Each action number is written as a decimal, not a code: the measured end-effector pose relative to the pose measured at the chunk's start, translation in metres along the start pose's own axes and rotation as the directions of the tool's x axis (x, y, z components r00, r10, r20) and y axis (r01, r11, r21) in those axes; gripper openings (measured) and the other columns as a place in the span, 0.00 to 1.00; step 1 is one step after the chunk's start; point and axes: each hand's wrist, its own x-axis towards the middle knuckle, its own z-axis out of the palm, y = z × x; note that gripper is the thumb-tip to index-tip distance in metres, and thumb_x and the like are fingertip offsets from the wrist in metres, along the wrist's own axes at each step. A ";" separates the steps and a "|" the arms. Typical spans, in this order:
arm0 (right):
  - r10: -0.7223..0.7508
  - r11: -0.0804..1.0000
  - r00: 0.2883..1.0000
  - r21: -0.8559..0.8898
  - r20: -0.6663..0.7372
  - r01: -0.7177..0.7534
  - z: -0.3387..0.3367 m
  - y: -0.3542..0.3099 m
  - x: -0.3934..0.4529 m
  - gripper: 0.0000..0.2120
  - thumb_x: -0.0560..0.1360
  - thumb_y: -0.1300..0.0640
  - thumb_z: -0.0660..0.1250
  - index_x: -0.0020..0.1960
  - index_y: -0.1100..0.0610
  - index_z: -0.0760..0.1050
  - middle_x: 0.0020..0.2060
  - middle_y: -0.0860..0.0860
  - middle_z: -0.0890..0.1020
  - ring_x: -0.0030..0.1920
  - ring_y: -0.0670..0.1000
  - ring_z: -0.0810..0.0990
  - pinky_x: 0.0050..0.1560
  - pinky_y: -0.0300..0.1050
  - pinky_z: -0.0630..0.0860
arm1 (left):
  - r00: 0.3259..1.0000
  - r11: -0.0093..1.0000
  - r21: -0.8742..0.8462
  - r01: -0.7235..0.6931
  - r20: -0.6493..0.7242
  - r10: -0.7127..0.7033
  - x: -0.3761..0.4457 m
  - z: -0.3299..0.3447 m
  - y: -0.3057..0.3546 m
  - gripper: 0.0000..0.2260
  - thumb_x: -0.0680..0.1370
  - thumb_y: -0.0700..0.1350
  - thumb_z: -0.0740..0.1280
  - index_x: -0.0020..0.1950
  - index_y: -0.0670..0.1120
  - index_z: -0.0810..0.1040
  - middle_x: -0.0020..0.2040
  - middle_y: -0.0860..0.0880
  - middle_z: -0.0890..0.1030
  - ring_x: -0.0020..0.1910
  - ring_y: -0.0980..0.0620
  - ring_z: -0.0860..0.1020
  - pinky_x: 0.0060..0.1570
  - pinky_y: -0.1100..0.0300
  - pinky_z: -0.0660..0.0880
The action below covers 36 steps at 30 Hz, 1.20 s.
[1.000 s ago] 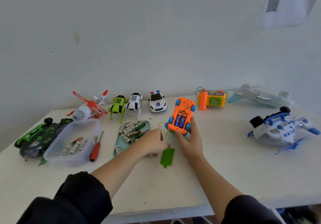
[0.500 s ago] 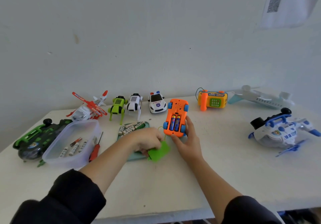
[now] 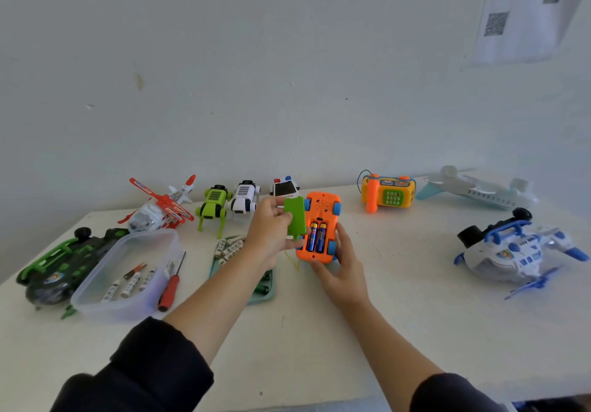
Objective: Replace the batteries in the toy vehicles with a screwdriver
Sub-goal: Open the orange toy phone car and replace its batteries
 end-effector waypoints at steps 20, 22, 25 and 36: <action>0.016 1.000 1.000 0.026 0.025 -0.016 -0.001 0.001 0.001 0.34 0.72 0.61 0.72 0.71 0.47 0.61 0.53 0.32 0.76 0.53 0.29 0.75 0.50 0.24 0.69 | 0.947 0.868 0.422 -0.261 0.285 0.147 0.018 -0.016 0.009 0.17 0.74 0.29 0.64 0.54 0.49 0.72 0.46 0.45 0.76 0.33 0.55 0.71 0.30 0.65 0.68; 0.014 0.999 1.000 0.031 0.024 -0.015 -0.001 0.002 0.002 0.33 0.72 0.62 0.72 0.72 0.49 0.62 0.53 0.32 0.76 0.54 0.30 0.75 0.50 0.24 0.69 | 0.924 0.794 0.497 -0.350 0.322 0.205 0.018 -0.013 0.007 0.16 0.73 0.31 0.67 0.54 0.48 0.70 0.44 0.48 0.77 0.35 0.55 0.72 0.35 0.66 0.72; 0.009 0.999 1.000 0.038 0.024 -0.010 -0.001 0.003 0.002 0.33 0.72 0.62 0.72 0.73 0.52 0.63 0.54 0.33 0.76 0.54 0.31 0.75 0.51 0.24 0.69 | 0.901 0.765 0.492 -0.416 0.337 0.273 0.020 -0.010 0.006 0.11 0.72 0.32 0.70 0.44 0.48 0.76 0.40 0.51 0.77 0.37 0.58 0.74 0.40 0.67 0.73; 0.006 1.000 0.999 0.021 0.032 -0.006 -0.001 0.005 0.003 0.34 0.72 0.62 0.72 0.73 0.51 0.61 0.55 0.30 0.73 0.55 0.28 0.73 0.53 0.24 0.69 | 0.885 0.694 0.559 -0.454 0.377 0.274 0.022 0.000 -0.002 0.08 0.76 0.36 0.67 0.44 0.49 0.77 0.37 0.49 0.74 0.38 0.51 0.75 0.38 0.55 0.80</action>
